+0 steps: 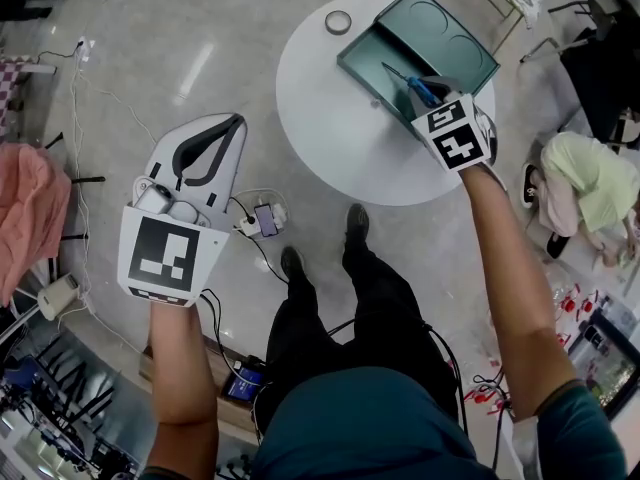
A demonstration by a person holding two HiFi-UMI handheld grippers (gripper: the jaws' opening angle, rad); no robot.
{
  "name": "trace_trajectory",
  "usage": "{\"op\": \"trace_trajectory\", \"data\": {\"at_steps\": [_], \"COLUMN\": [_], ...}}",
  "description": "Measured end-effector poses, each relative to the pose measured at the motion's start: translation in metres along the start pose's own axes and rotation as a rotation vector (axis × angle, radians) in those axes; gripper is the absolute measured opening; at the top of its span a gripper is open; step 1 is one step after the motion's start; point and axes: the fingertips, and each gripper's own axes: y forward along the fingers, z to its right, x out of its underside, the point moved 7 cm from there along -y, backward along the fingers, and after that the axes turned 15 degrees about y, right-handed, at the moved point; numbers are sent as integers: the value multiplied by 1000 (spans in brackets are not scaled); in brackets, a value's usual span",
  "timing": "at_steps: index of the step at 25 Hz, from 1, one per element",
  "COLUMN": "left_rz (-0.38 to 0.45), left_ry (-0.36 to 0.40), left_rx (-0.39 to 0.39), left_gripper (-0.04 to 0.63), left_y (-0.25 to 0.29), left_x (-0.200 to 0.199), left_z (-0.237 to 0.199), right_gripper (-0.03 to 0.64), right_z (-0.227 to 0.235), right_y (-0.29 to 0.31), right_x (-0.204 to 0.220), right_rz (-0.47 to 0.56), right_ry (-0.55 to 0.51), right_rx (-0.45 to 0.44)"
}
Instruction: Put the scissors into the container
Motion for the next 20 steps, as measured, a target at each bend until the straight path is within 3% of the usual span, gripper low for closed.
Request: {"op": "trace_trajectory", "data": {"at_steps": [11, 16, 18, 20], "left_rz": [-10, -14, -16, -16], "left_ry": [-13, -9, -7, 1], "left_rx": [-5, -5, -7, -11], "left_gripper": [17, 17, 17, 17], "left_y": [5, -1, -6, -12], "left_x": [8, 9, 8, 6], "left_z": [8, 10, 9, 8], "right_gripper": [54, 57, 120, 133], "right_z": [-6, -13, -18, -22], "right_y": [24, 23, 21, 18], "right_x": [17, 21, 20, 20], "right_rz": [-83, -105, -115, -118], "right_ry": [-227, -232, -224, -214], "right_rx": [33, 1, -14, -23]}}
